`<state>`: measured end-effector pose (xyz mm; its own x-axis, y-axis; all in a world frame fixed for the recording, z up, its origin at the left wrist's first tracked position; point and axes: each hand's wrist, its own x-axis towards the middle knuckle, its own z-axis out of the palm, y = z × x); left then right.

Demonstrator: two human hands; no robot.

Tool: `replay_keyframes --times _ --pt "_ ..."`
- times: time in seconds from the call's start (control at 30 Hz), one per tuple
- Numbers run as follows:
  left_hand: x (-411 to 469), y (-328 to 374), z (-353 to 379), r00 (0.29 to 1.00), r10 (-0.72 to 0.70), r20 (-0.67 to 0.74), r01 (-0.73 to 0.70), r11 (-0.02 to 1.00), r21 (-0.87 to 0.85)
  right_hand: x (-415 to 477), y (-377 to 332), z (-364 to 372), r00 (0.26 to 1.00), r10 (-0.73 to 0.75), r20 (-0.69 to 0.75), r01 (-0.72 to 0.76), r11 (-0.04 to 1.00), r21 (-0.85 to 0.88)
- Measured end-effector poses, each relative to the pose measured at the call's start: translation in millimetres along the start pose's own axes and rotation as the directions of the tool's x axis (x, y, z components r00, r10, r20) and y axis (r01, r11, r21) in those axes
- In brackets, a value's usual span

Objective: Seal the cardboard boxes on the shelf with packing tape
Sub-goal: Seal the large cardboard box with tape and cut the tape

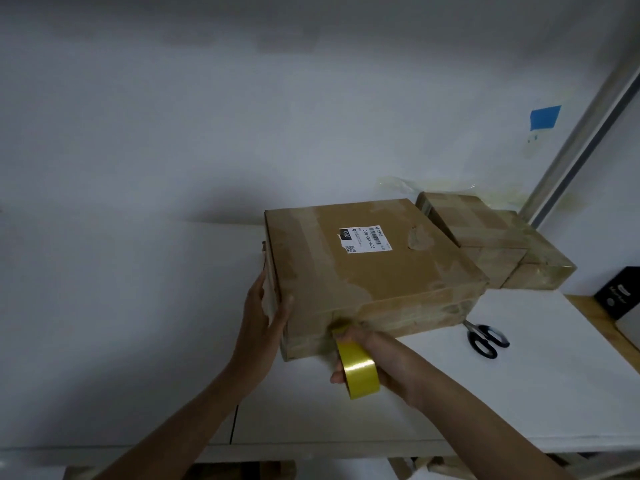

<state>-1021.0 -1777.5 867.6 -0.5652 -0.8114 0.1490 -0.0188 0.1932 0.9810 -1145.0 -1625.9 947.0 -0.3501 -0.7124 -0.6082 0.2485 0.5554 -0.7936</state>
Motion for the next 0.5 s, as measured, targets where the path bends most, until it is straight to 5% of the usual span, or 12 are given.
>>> replay_keyframes --times 0.13,0.33,0.5 --pt "-20 -9 2 0.982 -0.167 0.091 0.179 0.974 -0.142 2 -1 -1 0.998 -0.033 -0.044 0.032 0.999 -0.023" --pt "-29 -10 13 0.978 -0.203 0.039 0.206 0.974 -0.095 14 10 -32 0.856 -0.176 -0.486 0.179 0.983 -0.041" --pt "-31 0 23 0.990 -0.139 0.034 0.138 0.990 0.027 13 16 -43 0.841 -0.289 -0.458 0.265 0.957 -0.117"
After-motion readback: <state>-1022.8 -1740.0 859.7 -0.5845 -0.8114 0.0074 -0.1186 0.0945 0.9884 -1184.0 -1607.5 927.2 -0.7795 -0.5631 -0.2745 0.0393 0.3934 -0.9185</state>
